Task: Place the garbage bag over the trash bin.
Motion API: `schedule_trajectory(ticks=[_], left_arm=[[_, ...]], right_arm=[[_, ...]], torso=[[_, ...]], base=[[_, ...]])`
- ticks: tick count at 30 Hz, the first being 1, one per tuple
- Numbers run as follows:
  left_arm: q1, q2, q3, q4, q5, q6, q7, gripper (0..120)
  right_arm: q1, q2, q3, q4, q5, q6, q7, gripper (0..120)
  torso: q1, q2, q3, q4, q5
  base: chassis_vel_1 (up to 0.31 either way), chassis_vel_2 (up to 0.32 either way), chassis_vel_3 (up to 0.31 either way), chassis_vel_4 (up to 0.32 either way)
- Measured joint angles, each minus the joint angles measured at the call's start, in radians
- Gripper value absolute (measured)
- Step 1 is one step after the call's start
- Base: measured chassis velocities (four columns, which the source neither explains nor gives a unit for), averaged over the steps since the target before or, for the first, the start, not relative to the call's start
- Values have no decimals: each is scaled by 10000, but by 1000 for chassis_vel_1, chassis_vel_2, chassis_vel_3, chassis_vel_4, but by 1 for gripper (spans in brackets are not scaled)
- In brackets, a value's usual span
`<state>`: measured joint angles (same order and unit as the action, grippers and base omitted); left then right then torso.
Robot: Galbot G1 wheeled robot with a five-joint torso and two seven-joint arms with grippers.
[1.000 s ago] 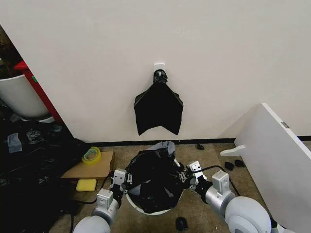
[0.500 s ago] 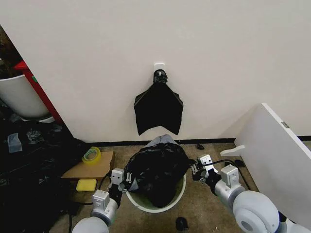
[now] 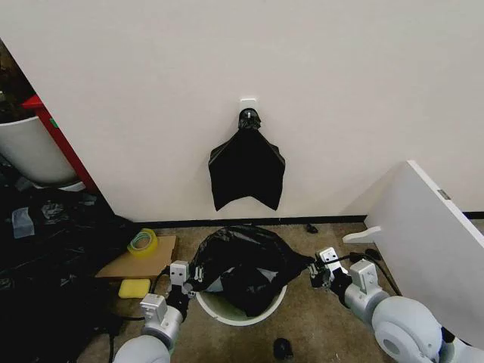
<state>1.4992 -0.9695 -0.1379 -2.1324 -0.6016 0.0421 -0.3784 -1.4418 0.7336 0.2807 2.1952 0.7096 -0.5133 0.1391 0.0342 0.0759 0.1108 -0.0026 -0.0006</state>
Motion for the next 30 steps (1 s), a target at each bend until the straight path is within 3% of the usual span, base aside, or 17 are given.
schedule_trajectory(ticks=[14, 18, 23, 30], left_arm=[[3, -2, 24, -54, -86, 197, -119, 1], [-38, 10, 31, -39, -13, 383, -106, 1], [-74, 29, 18, -7, -28, 424, -106, 1], [-390, 56, 68, 195, -126, 587, -181, 1]], right_arm=[[-313, 460, -148, 70, 87, 402, -212, 4], [-857, 584, 238, 401, 54, 630, 40, 24], [-1315, 696, 768, 611, 294, 725, 21, 37], [-1934, 1051, 2329, 1226, 1200, 1215, 215, 66]], torso=[[0, 0, 0, 1, -2], [0, 0, 0, 0, 0], [0, 0, 0, 1, 0], [0, 0, 0, 0, -2]], base=[[0, 0, 0, 0], [0, 0, 0, 0], [0, 0, 0, 0], [0, 0, 0, 0]])
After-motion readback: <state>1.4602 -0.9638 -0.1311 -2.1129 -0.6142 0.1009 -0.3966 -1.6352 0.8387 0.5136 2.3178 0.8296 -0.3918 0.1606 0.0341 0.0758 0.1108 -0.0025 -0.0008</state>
